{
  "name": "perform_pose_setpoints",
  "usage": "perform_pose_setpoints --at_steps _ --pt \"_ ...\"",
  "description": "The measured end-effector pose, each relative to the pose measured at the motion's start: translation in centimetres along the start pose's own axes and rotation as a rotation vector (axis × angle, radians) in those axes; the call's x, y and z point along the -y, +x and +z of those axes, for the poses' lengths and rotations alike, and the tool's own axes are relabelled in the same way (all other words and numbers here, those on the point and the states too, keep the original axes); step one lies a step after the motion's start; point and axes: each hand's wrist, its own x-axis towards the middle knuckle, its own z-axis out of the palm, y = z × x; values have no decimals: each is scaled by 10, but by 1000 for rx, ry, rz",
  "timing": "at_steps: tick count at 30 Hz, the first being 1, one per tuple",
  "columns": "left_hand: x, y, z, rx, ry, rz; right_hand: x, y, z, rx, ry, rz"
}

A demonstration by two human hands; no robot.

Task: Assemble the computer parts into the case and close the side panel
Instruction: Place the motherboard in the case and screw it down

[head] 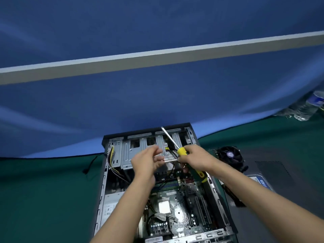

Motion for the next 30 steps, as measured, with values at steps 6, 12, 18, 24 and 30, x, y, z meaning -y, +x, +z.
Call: perform_pose_setpoints --at_steps 6,12,18,24,30 --pt "7 23 -33 -43 -493 -281 -2 -4 2 -118 -866 -340" --pt "14 30 -55 -42 -719 -349 -15 3 9 -138 -943 -467" --pt "14 26 -61 -5 -785 -335 -16 5 13 -132 -878 -473" --pt "12 24 -64 35 -747 -307 -11 4 17 -135 -853 -468" --pt "14 21 -65 51 -708 -276 -7 1 21 -122 -856 -454"
